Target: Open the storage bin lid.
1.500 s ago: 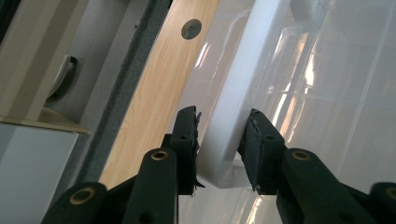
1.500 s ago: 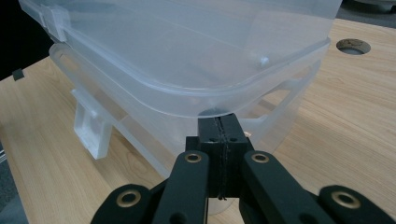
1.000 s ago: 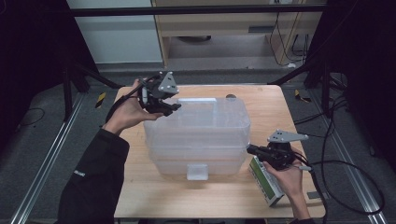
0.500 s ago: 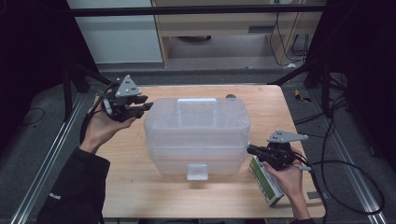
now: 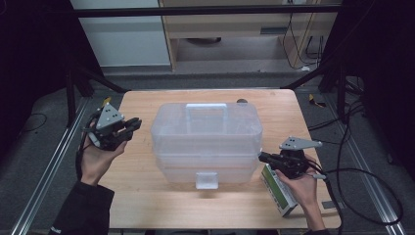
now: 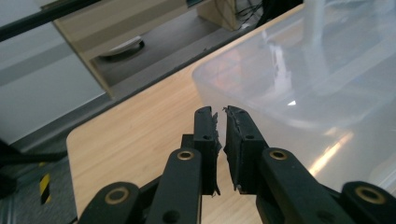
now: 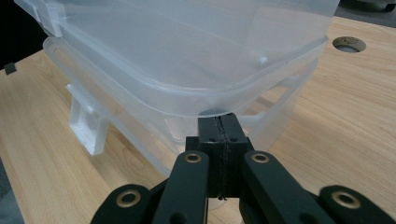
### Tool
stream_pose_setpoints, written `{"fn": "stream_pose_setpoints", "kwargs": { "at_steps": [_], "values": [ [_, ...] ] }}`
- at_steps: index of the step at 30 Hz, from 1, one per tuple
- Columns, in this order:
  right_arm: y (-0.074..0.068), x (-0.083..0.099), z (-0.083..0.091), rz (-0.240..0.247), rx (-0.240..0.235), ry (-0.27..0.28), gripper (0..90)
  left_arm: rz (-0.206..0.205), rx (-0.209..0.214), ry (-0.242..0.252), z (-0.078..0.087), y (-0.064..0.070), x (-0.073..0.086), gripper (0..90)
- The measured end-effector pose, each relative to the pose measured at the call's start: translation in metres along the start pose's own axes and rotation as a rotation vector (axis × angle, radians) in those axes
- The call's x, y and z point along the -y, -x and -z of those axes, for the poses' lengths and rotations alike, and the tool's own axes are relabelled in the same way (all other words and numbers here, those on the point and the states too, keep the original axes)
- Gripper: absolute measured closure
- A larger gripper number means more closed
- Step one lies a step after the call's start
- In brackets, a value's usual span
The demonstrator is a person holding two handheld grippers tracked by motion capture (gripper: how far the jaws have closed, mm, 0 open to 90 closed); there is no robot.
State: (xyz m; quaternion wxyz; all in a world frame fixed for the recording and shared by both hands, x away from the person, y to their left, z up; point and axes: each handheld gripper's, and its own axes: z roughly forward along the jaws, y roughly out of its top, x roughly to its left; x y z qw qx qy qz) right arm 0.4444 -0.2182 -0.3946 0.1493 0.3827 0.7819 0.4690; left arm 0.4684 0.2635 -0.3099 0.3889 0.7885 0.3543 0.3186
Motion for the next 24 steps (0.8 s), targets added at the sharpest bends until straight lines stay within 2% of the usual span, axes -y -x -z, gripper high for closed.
{"fn": "stream_pose_setpoints", "kwargs": {
  "at_steps": [3, 4, 7, 10, 11, 16, 24],
  "values": [
    [0.000, 0.000, 0.000, 0.002, 0.001, 0.000, 90.0, 0.040, 0.003, 0.013, 0.000, 0.004, 0.018, 83.9],
    [0.000, 0.000, 0.000, 0.003, 0.002, -0.001, 90.0, 0.042, -0.003, 0.028, -0.002, 0.004, 0.022, 85.2],
    [0.000, 0.000, 0.000, 0.002, 0.001, 0.000, 90.0, 0.080, -0.009, 0.014, -0.004, 0.009, 0.036, 87.0],
    [0.000, 0.000, 0.000, 0.001, 0.001, -0.004, 90.0, 0.108, 0.013, 0.009, -0.008, 0.013, 0.049, 87.9],
    [0.000, 0.000, 0.000, 0.002, 0.000, -0.004, 90.0, 0.111, 0.022, 0.001, -0.011, 0.016, 0.056, 88.1],
    [0.000, 0.000, 0.000, 0.003, 0.001, -0.004, 90.0, 0.118, 0.054, -0.018, -0.018, 0.022, 0.066, 88.5],
    [0.000, 0.000, 0.000, 0.007, 0.004, -0.004, 90.0, 0.085, 0.118, -0.056, -0.026, 0.038, 0.076, 88.6]
  ]
}}
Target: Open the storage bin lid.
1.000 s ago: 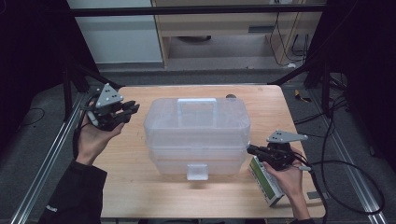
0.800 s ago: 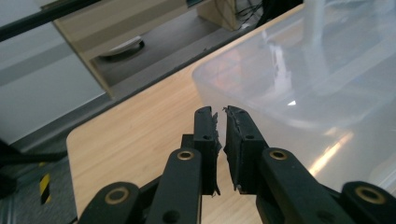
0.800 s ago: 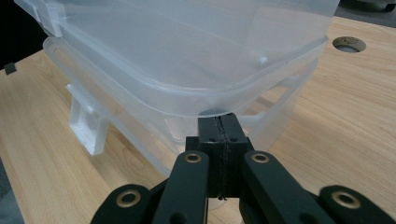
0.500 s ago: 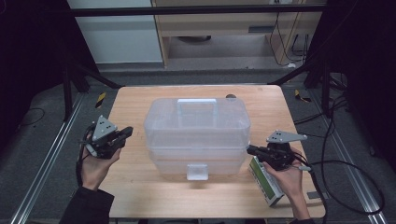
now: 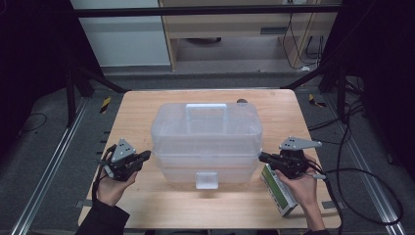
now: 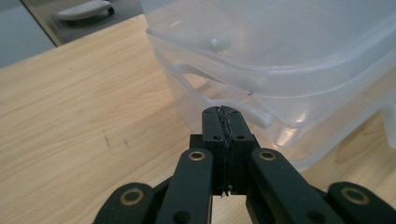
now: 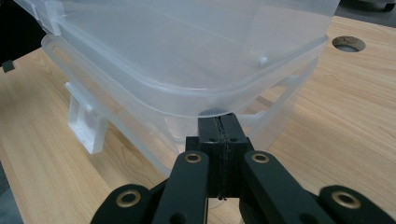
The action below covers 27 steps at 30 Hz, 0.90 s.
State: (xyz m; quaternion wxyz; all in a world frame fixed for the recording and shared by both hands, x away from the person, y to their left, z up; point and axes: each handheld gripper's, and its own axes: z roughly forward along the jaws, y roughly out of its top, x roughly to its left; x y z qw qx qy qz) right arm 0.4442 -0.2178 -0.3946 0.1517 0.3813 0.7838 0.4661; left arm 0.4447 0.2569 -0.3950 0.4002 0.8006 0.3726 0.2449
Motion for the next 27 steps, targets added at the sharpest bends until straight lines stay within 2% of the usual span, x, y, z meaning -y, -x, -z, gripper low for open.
{"fn": "stream_pose_setpoints", "kwargs": {
  "at_steps": [1, 6, 18, 27],
  "values": [
    [0.000, 0.000, 0.000, -0.001, 0.003, -0.001, 90.0, 0.007, 0.014, -0.002, -0.001, 0.000, 0.000, 88.6],
    [-0.001, 0.000, 0.000, 0.000, 0.003, -0.002, 90.0, 0.000, 0.027, -0.005, -0.005, 0.005, 0.000, 88.8],
    [-0.001, 0.000, 0.001, -0.003, 0.006, 0.011, 90.0, 0.013, 0.059, 0.046, 0.000, 0.007, -0.005, 88.6],
    [0.001, -0.005, 0.003, -0.011, 0.003, 0.032, 90.0, 0.021, 0.043, 0.062, 0.002, 0.006, -0.011, 88.8]
  ]
}}
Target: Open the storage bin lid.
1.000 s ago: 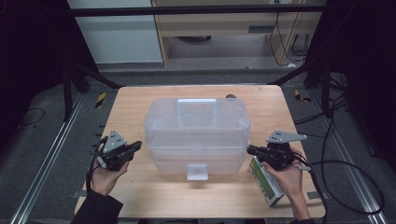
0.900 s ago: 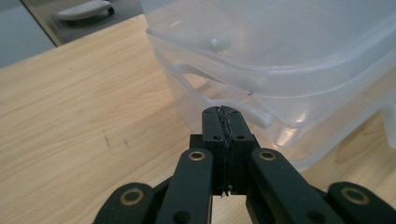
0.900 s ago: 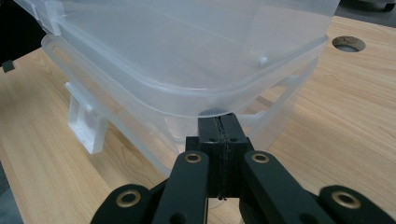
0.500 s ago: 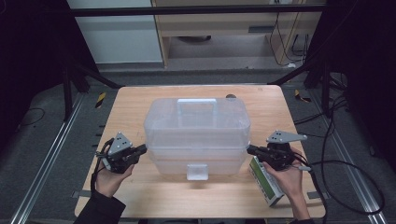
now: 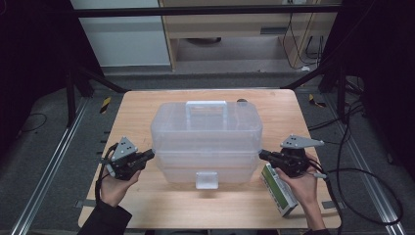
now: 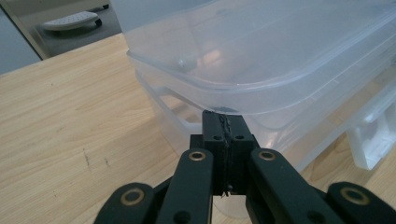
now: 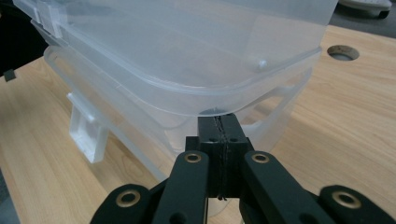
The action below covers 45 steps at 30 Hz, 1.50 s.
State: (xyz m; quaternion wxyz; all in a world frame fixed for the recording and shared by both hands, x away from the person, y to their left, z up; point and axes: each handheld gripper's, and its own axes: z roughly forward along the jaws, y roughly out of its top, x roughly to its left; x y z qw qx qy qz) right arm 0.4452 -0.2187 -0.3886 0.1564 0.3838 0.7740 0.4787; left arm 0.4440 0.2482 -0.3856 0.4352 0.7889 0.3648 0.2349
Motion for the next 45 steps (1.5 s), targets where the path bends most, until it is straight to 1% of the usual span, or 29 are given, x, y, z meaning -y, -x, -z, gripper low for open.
{"fn": "stream_pose_setpoints", "kwargs": {
  "at_steps": [1, 4, 6, 8, 12, 15, 16, 19, 26, 33, 36, 40, 45],
  "values": [
    [0.001, -0.001, 0.000, -0.009, -0.009, 0.002, 90.0, 0.002, 0.002, -0.001, 0.000, -0.001, -0.001, 88.9],
    [0.003, -0.003, 0.000, -0.016, -0.017, 0.016, 90.0, 0.008, 0.002, 0.008, -0.001, -0.001, -0.004, 89.0],
    [0.003, -0.006, 0.002, -0.011, -0.007, 0.017, 90.0, 0.006, -0.003, 0.018, 0.000, -0.001, -0.006, 88.9],
    [0.003, -0.008, 0.002, -0.007, -0.008, 0.022, 90.0, 0.009, -0.002, 0.025, 0.000, -0.002, -0.008, 88.9],
    [0.005, -0.013, 0.002, -0.016, -0.013, 0.036, 90.0, 0.013, -0.008, 0.040, 0.002, -0.004, -0.013, 89.1],
    [0.006, -0.017, 0.003, -0.008, -0.004, 0.045, 90.0, 0.015, -0.014, 0.048, 0.001, -0.005, -0.016, 89.2],
    [0.007, -0.018, 0.003, -0.013, -0.007, 0.048, 90.0, 0.012, -0.014, 0.048, 0.001, -0.005, -0.017, 89.2],
    [0.008, -0.021, 0.003, -0.006, -0.005, 0.053, 90.0, 0.017, -0.018, 0.052, 0.000, -0.006, -0.020, 89.3],
    [0.009, -0.027, 0.002, 0.002, 0.000, 0.061, 90.0, 0.009, -0.021, 0.064, 0.000, -0.008, -0.025, 89.3],
    [0.011, -0.030, 0.002, 0.006, 0.007, 0.084, 90.0, 0.007, -0.024, 0.069, -0.002, -0.010, -0.032, 89.3],
    [0.011, -0.033, 0.002, 0.017, 0.008, 0.092, 90.0, 0.014, -0.022, 0.078, -0.003, -0.012, -0.034, 89.4],
    [0.012, -0.035, 0.001, 0.018, 0.011, 0.102, 90.0, 0.019, -0.023, 0.085, -0.005, -0.013, -0.035, 89.3],
    [0.012, -0.037, 0.002, 0.019, 0.014, 0.102, 90.0, 0.017, -0.023, 0.088, -0.005, -0.013, -0.036, 89.3]
  ]
}}
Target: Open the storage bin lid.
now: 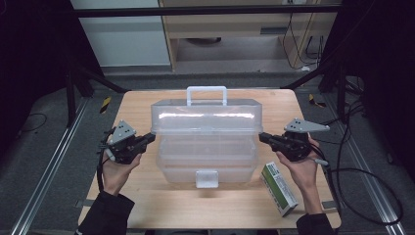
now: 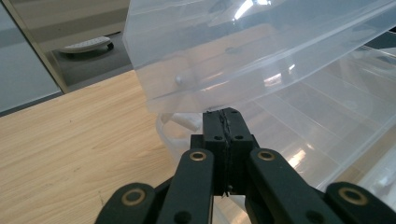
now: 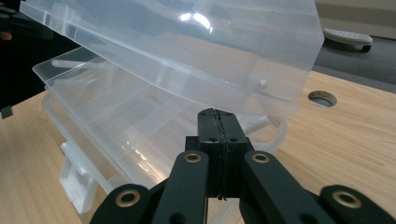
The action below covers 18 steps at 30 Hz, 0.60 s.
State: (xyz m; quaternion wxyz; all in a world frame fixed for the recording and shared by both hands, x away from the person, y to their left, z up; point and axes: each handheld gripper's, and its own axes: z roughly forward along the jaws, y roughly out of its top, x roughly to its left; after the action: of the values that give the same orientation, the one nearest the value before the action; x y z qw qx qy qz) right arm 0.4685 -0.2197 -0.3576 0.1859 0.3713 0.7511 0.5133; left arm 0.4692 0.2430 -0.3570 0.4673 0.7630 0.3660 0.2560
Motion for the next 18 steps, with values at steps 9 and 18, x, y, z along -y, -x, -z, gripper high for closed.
{"fn": "stream_pose_setpoints", "kwargs": {
  "at_steps": [9, 18],
  "values": [
    [0.000, 0.001, 0.000, 0.003, -0.004, -0.005, 90.0, -0.012, -0.007, -0.016, 0.001, 0.003, 0.003, 88.2],
    [-0.002, 0.002, -0.002, 0.012, 0.004, -0.026, 90.0, -0.017, -0.075, -0.028, 0.007, 0.002, 0.010, 72.9]
  ]
}}
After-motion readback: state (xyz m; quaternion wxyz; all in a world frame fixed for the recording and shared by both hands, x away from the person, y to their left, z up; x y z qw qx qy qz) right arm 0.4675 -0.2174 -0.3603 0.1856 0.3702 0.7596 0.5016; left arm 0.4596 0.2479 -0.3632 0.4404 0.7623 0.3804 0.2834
